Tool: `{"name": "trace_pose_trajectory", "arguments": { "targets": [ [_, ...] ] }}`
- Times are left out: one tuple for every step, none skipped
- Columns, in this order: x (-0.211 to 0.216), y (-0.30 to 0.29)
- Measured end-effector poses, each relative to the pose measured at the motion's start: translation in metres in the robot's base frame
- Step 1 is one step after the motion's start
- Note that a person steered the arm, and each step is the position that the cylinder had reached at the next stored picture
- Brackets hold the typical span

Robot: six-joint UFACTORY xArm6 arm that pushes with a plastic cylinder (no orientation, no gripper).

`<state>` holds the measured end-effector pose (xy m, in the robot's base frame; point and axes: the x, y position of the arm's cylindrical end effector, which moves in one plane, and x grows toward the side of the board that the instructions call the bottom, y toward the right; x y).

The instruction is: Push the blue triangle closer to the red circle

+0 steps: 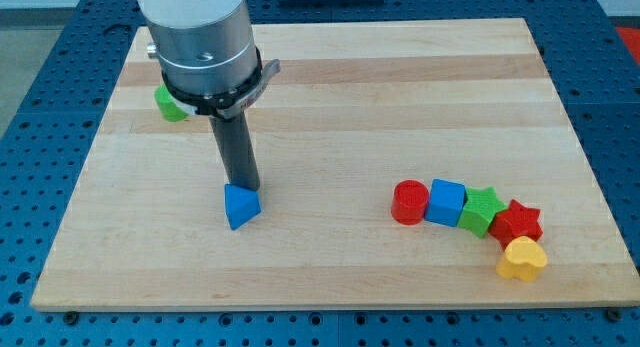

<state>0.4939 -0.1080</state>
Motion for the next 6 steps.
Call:
{"name": "trace_pose_trajectory", "arguments": {
  "targets": [
    [0.002,-0.046],
    [0.005,-0.081],
    [0.024,-0.052],
    [0.026,-0.002],
    [0.026,0.047],
    [0.026,0.091]
  ]
}}
